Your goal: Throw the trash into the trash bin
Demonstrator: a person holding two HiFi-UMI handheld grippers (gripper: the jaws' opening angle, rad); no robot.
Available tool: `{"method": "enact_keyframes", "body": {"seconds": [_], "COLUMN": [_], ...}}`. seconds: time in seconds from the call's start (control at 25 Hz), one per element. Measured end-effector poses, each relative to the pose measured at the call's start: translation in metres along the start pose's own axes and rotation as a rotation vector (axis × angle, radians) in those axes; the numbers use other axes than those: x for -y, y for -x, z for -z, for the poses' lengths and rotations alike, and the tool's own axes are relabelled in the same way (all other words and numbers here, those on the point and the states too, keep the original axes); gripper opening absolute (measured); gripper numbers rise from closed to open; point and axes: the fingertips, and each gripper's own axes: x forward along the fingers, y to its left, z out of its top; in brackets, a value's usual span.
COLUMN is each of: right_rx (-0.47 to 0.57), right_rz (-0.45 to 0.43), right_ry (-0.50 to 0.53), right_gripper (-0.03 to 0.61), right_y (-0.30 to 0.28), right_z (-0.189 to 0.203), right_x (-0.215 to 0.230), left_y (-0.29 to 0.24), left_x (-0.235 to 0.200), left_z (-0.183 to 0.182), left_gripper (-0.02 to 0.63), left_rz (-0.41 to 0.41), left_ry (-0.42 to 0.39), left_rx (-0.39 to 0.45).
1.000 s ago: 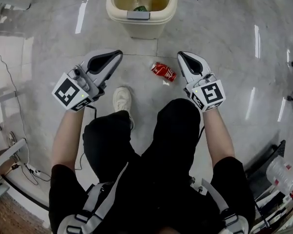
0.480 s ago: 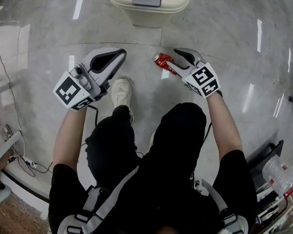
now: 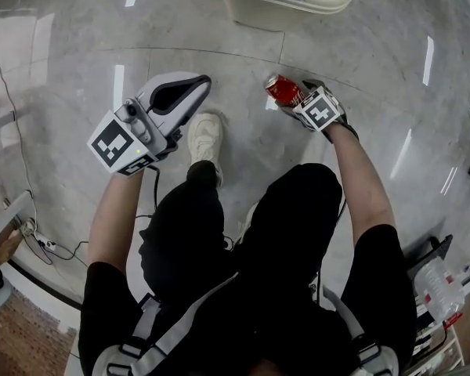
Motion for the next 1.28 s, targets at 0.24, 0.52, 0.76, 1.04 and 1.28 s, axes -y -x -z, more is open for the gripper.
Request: {"method": "enact_keyframes", "body": {"seconds": [0.24,0.52,0.76,1.04,1.28], "right_rx": [-0.056,-0.029,0.072,0.224,0.314], "right_rz": [0.000,-0.008,0.072,0.115,0.132], "right_ry": [-0.035,-0.033,-0.089,-0.092,-0.041], "right_gripper": [0.419,0.316,0.318,0.316,0.316], "right_y": [-0.014,-0.005,0.087,0.270,0.420], "right_z": [0.024,0.007,-0.026,-0.086,-0.133], "right_x": [0.002,-0.023,-0.036,-0.111,-0.181], "left_y": [0.009,-0.001,-0.005,0.008,0.024], "left_x": [-0.004,0.003,0.018,0.078,0.147], "left_z": [0.013,0.009,-0.063,-0.216,-0.339], "left_gripper": [0.000,0.000,0.000,0.000,0.000], "left_rz": [-0.027,0.025,0.004,-0.069,-0.088], "left_ry": [0.028,0.044,0.096,0.109,0.071], "left_rx": [-0.008,-0.014,-0.013,0.004,0.017]}}
